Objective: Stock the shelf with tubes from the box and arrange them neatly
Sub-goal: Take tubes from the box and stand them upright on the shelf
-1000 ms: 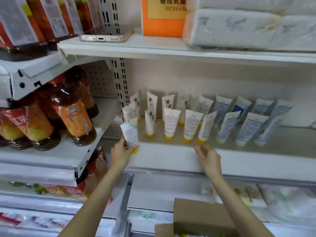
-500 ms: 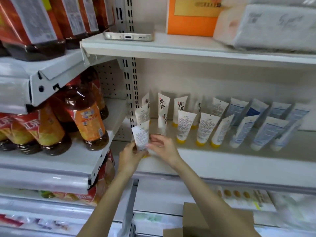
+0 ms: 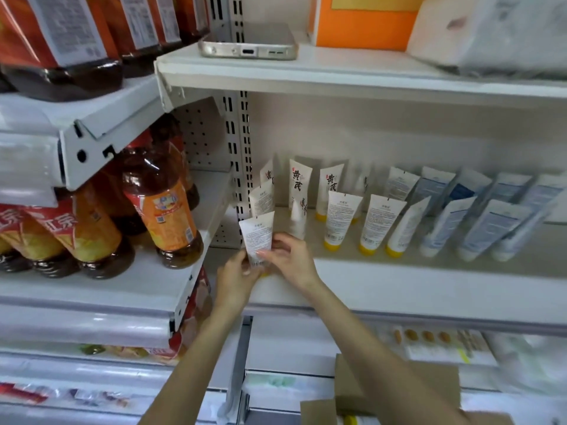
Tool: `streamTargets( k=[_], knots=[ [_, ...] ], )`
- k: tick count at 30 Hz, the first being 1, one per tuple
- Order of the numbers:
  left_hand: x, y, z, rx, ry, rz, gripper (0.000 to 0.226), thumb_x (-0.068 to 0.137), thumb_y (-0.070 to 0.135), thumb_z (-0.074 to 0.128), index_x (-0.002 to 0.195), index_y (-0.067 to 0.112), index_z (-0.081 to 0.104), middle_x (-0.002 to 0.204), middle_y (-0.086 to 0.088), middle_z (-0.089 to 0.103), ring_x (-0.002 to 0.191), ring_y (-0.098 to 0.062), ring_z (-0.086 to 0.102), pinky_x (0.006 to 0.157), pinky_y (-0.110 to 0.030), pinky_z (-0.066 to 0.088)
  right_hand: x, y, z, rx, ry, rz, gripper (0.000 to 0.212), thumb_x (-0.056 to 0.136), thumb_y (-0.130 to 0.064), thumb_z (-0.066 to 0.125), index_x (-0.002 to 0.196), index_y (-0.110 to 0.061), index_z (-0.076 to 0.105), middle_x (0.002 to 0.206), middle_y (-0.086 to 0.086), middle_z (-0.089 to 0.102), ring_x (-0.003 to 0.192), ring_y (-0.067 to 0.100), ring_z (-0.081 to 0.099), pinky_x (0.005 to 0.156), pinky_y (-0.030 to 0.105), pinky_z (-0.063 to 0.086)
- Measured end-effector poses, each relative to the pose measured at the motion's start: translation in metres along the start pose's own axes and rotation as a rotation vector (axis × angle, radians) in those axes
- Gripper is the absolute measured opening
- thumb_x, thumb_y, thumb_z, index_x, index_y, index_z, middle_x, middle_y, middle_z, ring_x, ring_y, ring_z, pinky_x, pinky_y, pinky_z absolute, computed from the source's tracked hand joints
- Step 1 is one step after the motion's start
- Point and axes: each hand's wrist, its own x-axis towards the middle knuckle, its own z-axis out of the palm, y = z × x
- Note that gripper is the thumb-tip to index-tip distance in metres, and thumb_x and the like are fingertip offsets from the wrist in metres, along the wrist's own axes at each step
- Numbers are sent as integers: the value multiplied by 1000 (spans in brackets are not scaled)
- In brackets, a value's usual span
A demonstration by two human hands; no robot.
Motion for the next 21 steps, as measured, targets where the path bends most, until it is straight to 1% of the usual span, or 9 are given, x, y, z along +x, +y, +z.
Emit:
streamTargets(
  k=[3, 5, 7, 10, 13, 15, 17, 19, 21],
  knots=[
    [0, -3, -1, 46, -9, -2, 45, 78, 29, 74, 117, 15, 59, 110, -4, 67, 96, -18, 62, 84, -31, 49, -4, -2, -4, -42, -31, 17, 22, 82, -7, 70, 103, -3, 64, 105, 4, 67, 81, -7, 63, 76, 12, 49],
    [-5, -5, -2, 74, 25, 10, 55, 75, 37, 75, 121, 14, 56, 117, -5, 64, 105, -21, 60, 87, -34, 48, -11, -4, -12, -110, -23, 49, 35, 84, -16, 69, 115, 0, 62, 115, 10, 66, 96, 6, 62, 86, 19, 48],
    [-15, -4, -4, 140, 92, 49, 63, 76, 43, 73, 128, 14, 52, 124, -6, 59, 113, -23, 56, 90, -35, 47, -22, -8, -28, -286, -48, 56, 46, 85, -25, 68, 126, -7, 58, 124, 7, 62, 111, 14, 59, 94, 22, 44],
    [-38, 0, -6, 252, 187, 132, 65, 80, 51, 65, 135, 20, 47, 130, -4, 56, 120, -22, 51, 92, -38, 47, -41, -14, -58, -589, -129, 10, 50, 88, -37, 62, 134, -21, 51, 136, 1, 54, 126, 17, 49, 102, 29, 39],
    [-61, 11, 1, 354, 243, 216, 66, 82, 57, 58, 132, 16, 50, 129, -6, 57, 119, -26, 51, 92, -39, 47, -63, -23, -85, -756, -191, -57, 49, 92, -37, 55, 138, -23, 46, 141, 2, 50, 129, 22, 44, 101, 31, 39],
    [-77, 23, 9, 410, 261, 266, 70, 81, 62, 47, 130, 12, 52, 129, -9, 57, 118, -28, 52, 93, -39, 45, -80, -25, -102, -869, -234, -127, 50, 94, -36, 51, 140, -21, 41, 141, 7, 48, 128, 28, 43, 100, 36, 39],
    [-93, 34, 18, 469, 280, 291, 75, 81, 63, 38, 129, 8, 53, 128, -12, 58, 118, -31, 53, 95, -41, 44, -97, -22, -121, -958, -277, -196, 55, 95, -37, 49, 144, -16, 35, 147, 9, 40, 133, 28, 36, 106, 35, 32],
    [-112, 46, 28, 506, 276, 283, 78, 81, 64, 34, 129, 5, 53, 128, -15, 58, 119, -32, 52, 97, -42, 43, -115, -16, -140, -1034, -325, -240, 60, 96, -38, 46, 147, -13, 27, 154, 9, 27, 140, 25, 25, 114, 33, 21],
    [-130, 57, 42, 537, 270, 278, 81, 81, 65, 31, 131, 4, 51, 131, -17, 56, 123, -32, 49, 102, -42, 40, -133, -8, -159, -1081, -349, -275, 63, 97, -41, 43, 149, -14, 21, 157, 8, 18, 144, 22, 18, 117, 33, 12]
  ],
)
